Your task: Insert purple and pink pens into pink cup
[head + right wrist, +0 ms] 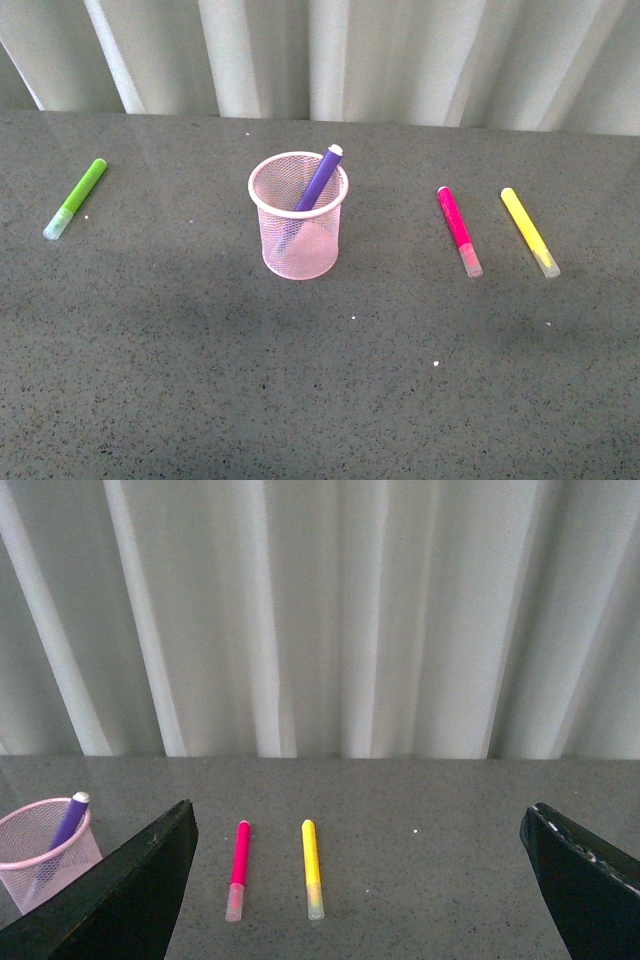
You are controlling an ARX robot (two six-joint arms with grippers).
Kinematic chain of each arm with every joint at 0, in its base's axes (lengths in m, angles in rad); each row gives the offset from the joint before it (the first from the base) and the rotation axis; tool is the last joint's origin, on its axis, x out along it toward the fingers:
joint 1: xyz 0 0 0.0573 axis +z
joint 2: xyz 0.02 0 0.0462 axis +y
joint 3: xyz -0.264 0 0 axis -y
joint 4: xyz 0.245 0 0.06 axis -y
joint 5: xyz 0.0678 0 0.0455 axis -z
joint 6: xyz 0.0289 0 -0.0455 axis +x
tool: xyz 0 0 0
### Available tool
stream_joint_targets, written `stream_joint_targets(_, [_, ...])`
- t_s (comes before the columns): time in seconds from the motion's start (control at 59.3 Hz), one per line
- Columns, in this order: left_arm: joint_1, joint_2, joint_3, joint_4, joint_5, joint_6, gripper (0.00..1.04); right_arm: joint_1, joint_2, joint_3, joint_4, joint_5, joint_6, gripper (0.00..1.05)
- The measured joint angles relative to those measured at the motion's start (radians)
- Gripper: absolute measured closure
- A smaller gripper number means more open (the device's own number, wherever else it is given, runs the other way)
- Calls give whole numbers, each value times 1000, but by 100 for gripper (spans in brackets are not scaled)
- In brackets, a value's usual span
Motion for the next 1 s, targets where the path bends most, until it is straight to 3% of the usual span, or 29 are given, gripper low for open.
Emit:
stream_joint_targets(0.388, [0, -122, 0, -123, 0, 0, 101, 0, 0, 0, 0, 0, 0, 7])
stream_joint_targets(0.455, [0, -247, 1, -281, 0, 0, 101, 0, 0, 0, 0, 0, 0, 7])
stream_joint_targets(0.776, [0, -286, 1, -294, 0, 0, 101, 0, 0, 0, 0, 0, 0, 7])
stream_joint_targets(0.928, [0, -286, 1, -294, 0, 0, 73, 0, 0, 0, 1, -2, 0, 7])
stream_joint_targets(0.995, [0, -286, 1, -294, 0, 0, 57, -18, 12, 0, 134, -64, 97, 7])
